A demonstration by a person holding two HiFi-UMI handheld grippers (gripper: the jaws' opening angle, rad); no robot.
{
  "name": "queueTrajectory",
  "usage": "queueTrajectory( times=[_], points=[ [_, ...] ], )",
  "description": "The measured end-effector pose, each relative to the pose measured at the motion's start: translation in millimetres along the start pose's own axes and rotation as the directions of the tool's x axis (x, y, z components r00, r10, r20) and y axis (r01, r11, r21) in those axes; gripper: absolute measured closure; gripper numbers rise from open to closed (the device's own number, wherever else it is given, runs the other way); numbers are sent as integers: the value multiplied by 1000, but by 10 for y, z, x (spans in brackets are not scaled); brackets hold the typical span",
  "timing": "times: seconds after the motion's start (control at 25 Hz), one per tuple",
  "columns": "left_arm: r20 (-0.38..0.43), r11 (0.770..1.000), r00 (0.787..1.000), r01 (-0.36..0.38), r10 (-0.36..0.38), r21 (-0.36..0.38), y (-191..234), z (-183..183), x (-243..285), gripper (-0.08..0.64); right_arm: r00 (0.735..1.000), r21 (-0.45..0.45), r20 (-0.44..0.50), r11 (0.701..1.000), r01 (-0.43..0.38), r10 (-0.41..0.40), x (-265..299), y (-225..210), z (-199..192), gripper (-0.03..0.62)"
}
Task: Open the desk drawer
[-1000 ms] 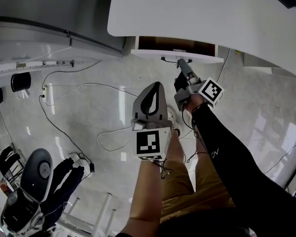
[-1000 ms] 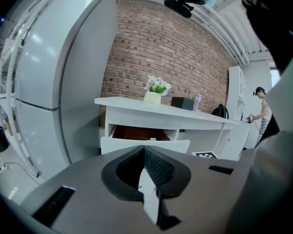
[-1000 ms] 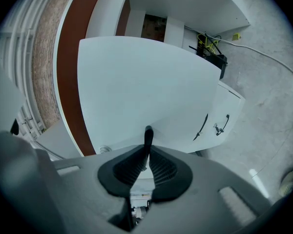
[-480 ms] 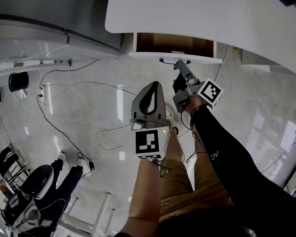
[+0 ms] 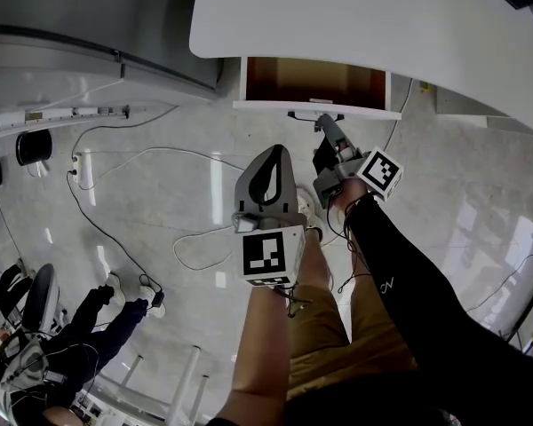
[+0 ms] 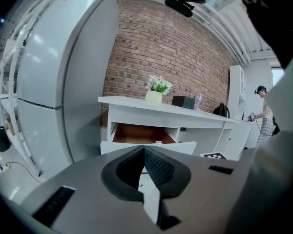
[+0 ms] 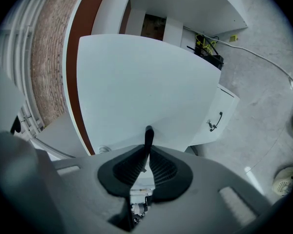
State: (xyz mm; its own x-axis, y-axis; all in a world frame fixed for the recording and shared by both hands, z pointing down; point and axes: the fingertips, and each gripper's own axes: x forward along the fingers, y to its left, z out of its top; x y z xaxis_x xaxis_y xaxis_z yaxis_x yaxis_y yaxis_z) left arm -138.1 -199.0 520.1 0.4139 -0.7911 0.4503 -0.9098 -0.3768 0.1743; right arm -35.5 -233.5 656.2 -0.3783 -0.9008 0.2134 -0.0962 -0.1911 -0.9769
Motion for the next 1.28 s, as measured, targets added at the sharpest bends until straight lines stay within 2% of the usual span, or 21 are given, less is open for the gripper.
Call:
queueTrajectory(
  times=[0.64,0.84,1.28],
  points=[
    [-7,1000,1000,11,-11,8,11,4,54,552,1000,11,-2,1000,20,-20,-67,-76,-66,558],
    [14,1000,1000,17,-17,9,42,-23,-292,552,1000,3,17,1000,16,-16,-298,44,-287,558],
    [40,997,997,72,-73,20,-146,-46,-403,552,1000,-5,21,1000,-6,7,-473,62,-399,558]
  ],
)
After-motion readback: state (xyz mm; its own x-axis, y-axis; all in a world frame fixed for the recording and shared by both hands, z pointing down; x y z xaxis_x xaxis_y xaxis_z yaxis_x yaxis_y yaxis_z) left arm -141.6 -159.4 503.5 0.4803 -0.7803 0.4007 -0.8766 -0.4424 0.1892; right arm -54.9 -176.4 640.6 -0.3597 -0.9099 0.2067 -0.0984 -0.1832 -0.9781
